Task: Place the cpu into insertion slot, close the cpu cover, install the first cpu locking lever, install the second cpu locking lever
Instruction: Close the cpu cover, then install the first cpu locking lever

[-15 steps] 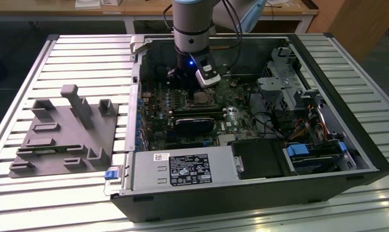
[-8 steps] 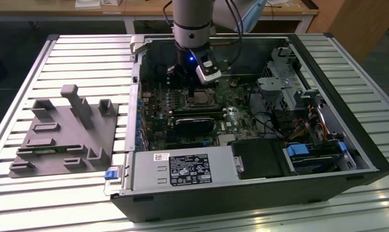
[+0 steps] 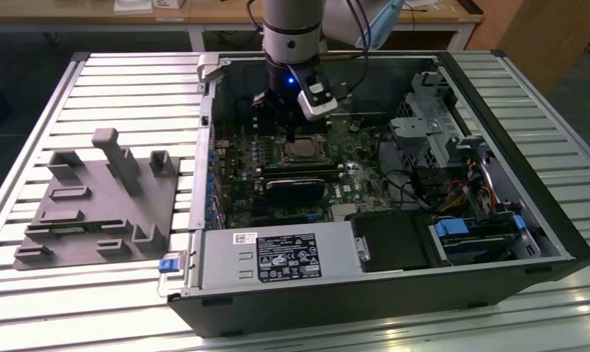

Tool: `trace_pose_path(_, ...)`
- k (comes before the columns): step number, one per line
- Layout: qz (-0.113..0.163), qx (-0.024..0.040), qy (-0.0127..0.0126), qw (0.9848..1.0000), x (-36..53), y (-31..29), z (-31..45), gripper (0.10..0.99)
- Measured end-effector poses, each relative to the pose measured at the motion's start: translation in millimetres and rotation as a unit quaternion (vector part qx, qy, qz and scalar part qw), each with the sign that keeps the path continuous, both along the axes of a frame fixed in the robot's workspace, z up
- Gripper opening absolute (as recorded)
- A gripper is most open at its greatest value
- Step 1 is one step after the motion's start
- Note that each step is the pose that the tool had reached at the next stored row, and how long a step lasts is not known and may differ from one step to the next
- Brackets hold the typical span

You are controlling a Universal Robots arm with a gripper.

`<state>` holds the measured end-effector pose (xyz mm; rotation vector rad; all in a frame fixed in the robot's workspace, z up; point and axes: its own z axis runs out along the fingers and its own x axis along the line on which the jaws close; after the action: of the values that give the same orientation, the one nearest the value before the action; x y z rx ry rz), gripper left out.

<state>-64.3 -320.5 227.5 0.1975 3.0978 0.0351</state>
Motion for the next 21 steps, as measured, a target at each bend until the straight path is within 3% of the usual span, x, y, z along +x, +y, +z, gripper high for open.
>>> trace_pose_path(6, 0.000, -0.0001, 0.0001, 1.0000, 2.3, 0.0, 0.2, 0.106)
trace_pose_path(16, 0.000, 0.0000, 0.0000, 1.0000, 29.2, 0.0, 0.1, 0.106)
trace_pose_path(21, 0.000, 0.0000, 0.0000, 1.0000, 32.9, 0.0, 0.1, 0.106)
